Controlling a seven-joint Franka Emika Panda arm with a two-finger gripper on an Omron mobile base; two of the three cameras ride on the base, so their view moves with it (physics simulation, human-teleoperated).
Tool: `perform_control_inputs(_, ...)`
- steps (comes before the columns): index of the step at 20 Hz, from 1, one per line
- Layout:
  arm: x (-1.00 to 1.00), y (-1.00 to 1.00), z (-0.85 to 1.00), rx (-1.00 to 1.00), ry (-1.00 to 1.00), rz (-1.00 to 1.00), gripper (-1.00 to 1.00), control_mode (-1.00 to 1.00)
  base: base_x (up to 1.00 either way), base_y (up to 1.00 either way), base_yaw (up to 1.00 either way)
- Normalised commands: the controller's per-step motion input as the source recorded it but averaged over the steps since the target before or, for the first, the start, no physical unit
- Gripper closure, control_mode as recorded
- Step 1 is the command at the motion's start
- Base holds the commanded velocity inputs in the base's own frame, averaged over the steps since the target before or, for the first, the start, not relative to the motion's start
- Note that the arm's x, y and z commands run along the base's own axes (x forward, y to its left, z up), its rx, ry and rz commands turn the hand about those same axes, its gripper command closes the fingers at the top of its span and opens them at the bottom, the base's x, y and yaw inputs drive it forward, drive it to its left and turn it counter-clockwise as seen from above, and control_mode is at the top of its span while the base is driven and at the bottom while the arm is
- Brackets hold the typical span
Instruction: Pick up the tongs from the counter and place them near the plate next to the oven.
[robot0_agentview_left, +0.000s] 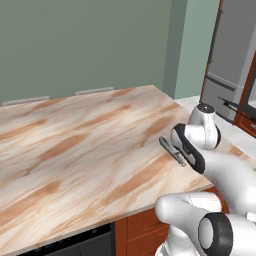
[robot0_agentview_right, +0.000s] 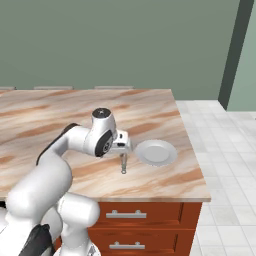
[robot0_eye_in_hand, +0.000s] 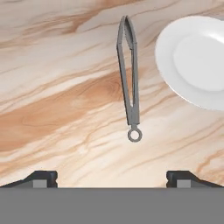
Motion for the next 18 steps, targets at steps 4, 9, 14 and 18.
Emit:
perform_control_inputs(4, -0.75, 0.23, 0.14, -0.02, -0.31, 0.0, -1.0, -1.0, 0.0, 0.0, 0.0)
perform_control_inputs(9, -0.68, 0.22, 0.18, -0.02, -0.08, -0.02, -1.0, -1.0, 0.0, 0.0, 0.0)
perform_control_inputs(14, -0.52, 0.15, 0.28, -0.01, 0.07, 0.0, -1.0, -1.0, 0.0, 0.0, 0.0)
perform_control_inputs(18, -0.52, 0.02, 0.24, 0.01, 0.04, 0.0, -1.0, -1.0, 0.0, 0.0, 0.0)
